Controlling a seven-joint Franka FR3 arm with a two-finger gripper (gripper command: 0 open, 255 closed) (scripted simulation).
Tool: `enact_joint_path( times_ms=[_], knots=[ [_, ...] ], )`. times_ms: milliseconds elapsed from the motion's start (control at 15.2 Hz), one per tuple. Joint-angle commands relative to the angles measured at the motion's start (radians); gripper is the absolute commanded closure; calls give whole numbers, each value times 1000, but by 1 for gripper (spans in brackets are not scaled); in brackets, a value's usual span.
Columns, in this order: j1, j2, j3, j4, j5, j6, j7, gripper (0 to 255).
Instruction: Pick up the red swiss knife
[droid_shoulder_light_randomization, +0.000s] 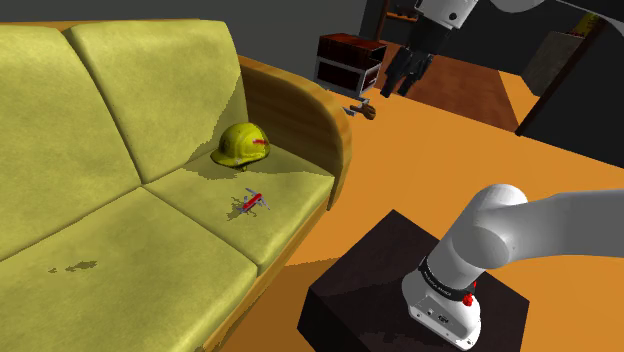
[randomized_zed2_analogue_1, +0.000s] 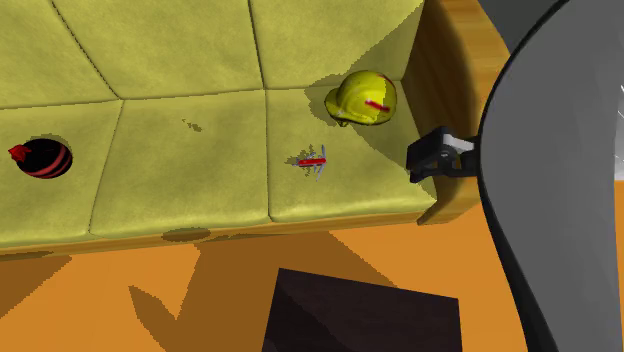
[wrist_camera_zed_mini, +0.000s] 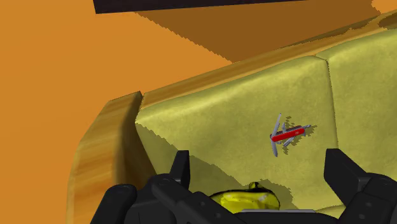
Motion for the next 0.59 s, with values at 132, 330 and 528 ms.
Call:
enact_joint_path(
  times_ms=[132, 330, 528],
  knots=[
    [9, 30, 18, -34, 6, 57, 5, 0],
    [22, 85, 46, -76, 14, 144, 14, 0],
    [36, 150, 73, -108, 21, 231, 22, 0]
  ],
)
